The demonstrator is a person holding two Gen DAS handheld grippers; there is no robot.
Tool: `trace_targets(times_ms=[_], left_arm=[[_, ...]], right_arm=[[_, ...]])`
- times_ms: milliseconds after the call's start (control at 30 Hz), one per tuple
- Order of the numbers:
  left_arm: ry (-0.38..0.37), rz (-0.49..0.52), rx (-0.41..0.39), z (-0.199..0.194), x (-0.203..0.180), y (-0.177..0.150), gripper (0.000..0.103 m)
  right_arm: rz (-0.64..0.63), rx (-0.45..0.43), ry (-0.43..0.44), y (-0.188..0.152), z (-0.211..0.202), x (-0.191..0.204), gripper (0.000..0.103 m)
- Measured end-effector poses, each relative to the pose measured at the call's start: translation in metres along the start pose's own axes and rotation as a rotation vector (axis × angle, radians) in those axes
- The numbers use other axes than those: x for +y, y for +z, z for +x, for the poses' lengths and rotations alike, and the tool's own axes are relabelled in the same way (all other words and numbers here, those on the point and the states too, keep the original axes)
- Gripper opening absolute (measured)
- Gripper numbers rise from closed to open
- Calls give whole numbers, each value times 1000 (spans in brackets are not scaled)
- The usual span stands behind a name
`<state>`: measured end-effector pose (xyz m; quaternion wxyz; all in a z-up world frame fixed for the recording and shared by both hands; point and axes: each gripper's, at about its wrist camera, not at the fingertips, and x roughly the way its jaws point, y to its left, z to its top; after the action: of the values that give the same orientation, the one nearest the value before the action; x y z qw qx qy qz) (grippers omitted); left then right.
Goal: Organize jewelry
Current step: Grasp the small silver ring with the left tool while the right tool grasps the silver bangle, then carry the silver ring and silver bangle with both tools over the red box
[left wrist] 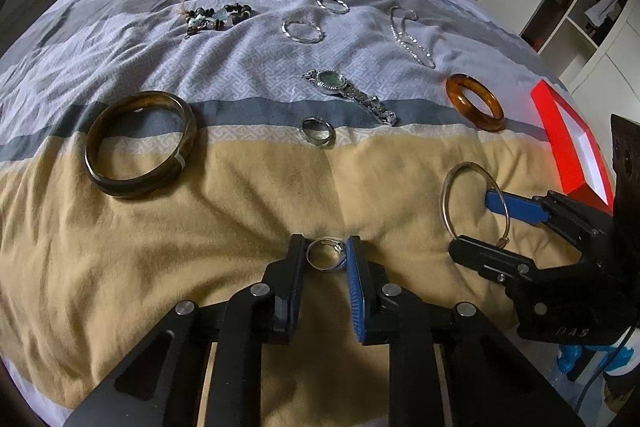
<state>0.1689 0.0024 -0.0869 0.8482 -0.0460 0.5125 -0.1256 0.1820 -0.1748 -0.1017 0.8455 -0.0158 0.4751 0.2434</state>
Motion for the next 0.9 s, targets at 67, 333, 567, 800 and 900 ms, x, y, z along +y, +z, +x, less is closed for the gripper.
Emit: trace_targets(times_ms=[67, 333, 567, 800, 900], left_arm=[[4, 2, -6, -3, -1, -1, 20], [-2, -42, -37, -23, 2, -3, 20], [17, -45, -44, -36, -2, -10, 20], [9, -46, -54, -40, -7, -12, 20], [6, -54, -58, -39, -5, -12, 20]], right_arm=[[8, -10, 2, 0, -4, 0, 67], [63, -46, 40, -1, -27, -2, 10], [116, -37, 71, -10, -28, -14, 10], [95, -65, 84, -11, -41, -15, 13], [76, -84, 61, -3, -45, -14, 19]])
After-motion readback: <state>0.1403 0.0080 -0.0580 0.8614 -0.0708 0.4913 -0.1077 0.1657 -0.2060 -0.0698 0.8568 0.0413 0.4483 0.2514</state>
